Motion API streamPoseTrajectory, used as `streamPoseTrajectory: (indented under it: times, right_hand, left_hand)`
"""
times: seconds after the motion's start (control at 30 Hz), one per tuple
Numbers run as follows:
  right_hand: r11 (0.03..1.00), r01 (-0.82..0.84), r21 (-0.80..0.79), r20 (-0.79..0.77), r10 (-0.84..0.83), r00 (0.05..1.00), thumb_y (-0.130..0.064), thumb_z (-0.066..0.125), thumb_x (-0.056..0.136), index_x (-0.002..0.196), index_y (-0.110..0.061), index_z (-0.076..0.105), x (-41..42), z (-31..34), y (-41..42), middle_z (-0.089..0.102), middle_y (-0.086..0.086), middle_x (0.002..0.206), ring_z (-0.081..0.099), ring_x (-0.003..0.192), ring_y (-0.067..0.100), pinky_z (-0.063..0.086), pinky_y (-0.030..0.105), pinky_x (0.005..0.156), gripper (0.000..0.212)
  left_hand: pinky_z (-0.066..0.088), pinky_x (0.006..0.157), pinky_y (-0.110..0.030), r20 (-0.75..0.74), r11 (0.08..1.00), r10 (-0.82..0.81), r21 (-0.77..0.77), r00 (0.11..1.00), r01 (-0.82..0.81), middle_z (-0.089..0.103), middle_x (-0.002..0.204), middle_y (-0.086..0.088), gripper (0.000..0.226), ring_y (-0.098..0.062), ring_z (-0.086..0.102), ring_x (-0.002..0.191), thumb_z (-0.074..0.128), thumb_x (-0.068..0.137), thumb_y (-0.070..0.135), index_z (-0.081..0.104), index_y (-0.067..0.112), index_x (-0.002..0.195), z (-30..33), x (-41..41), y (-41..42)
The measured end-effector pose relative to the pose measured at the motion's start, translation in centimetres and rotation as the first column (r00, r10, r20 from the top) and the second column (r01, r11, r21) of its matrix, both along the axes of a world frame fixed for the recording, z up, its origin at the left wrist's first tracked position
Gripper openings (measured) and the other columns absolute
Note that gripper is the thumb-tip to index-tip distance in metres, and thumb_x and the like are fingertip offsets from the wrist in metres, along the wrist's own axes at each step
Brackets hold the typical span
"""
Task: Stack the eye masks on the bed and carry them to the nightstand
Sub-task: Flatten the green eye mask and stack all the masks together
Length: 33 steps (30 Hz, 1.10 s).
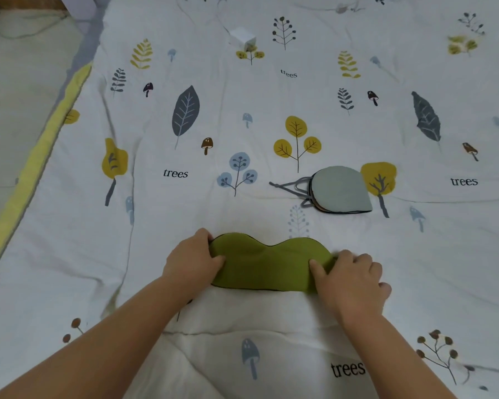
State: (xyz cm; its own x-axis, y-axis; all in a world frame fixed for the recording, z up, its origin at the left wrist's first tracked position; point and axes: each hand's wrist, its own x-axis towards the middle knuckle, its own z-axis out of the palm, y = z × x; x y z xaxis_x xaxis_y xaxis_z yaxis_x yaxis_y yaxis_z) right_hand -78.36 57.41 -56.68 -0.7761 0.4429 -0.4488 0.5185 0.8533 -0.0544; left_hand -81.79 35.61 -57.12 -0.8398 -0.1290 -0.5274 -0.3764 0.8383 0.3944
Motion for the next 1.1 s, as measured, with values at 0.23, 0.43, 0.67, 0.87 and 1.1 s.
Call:
streamPoseTrajectory:
  times: [0.23, 0.43, 0.67, 0.87, 1.1]
  right_hand:
    - [0.939, 0.042, -0.34, -0.325, -0.16, 0.932, -0.022, 0.055, 0.078, 0.081, -0.016, 0.044, 0.0, 2.9, -1.8, 0.049, -0.002, 0.064, 0.046, 0.059, 0.02, 0.035, 0.031, 0.054, 0.013]
    - [0.852, -0.349, -0.39, -0.543, 0.094, 0.835, -0.024, 0.06, 0.08, 0.098, -0.023, 0.05, 1.2, 4.8, -7.6, 0.057, -0.004, 0.087, 0.054, 0.074, 0.019, 0.036, 0.026, 0.062, 0.021]
    - [0.685, -0.523, -0.508, -0.406, 0.345, 0.846, -0.017, 0.049, 0.086, 0.134, -0.025, 0.039, 1.9, 2.5, -11.2, 0.049, -0.002, 0.125, 0.048, 0.112, 0.017, 0.041, 0.026, 0.09, 0.049]
    - [0.85, -0.292, -0.439, -0.47, 0.06, 0.881, -0.011, 0.045, 0.087, 0.114, -0.013, 0.057, 1.5, 2.0, -9.3, 0.059, 0.008, 0.111, 0.049, 0.103, 0.024, 0.038, 0.03, 0.084, 0.03]
    - [0.829, 0.045, -0.557, -0.179, -0.173, 0.969, -0.025, 0.037, 0.095, 0.123, -0.016, 0.041, 0.1, 0.7, -7.5, 0.059, 0.007, 0.092, 0.05, 0.08, 0.022, 0.041, 0.034, 0.073, 0.029]
  left_hand:
    - [0.028, 0.049, -0.024, -0.09, 0.989, 0.051, 0.145, 0.995, -0.037, 0.04, 0.061, 0.002, 0.031, -0.011, 0.037, 0.057, 0.063, 0.079, 0.025, 0.039, 0.017, 0.062, 0.1, 0.4, -0.4]
    - [0.058, 0.049, -0.028, 0.055, 0.851, 0.25, 0.463, 0.967, -0.247, 0.057, 0.088, -0.024, 0.023, -0.025, 0.057, 0.073, 0.045, 0.091, 0.015, 0.059, -0.003, 0.093, 0.9, 1.3, -0.7]
    - [0.052, 0.043, -0.021, 0.331, 0.592, 0.343, 0.65, 0.879, -0.476, 0.07, 0.059, -0.001, 0.036, -0.011, 0.068, 0.052, 0.04, 0.091, 0.032, 0.068, 0.013, 0.079, 2.1, 1.5, -1.3]
    - [0.061, 0.06, -0.029, 0.25, 0.634, 0.258, 0.685, 0.933, -0.358, 0.066, 0.101, -0.013, 0.018, -0.021, 0.068, 0.082, 0.058, 0.085, 0.006, 0.063, 0.02, 0.096, 1.0, 2.0, -2.2]
    - [0.058, 0.058, -0.033, 0.279, 0.711, 0.199, 0.619, 0.94, -0.334, 0.068, 0.101, -0.019, 0.021, -0.022, 0.066, 0.07, 0.047, 0.091, 0.01, 0.065, 0.018, 0.099, 1.4, 1.9, -1.6]
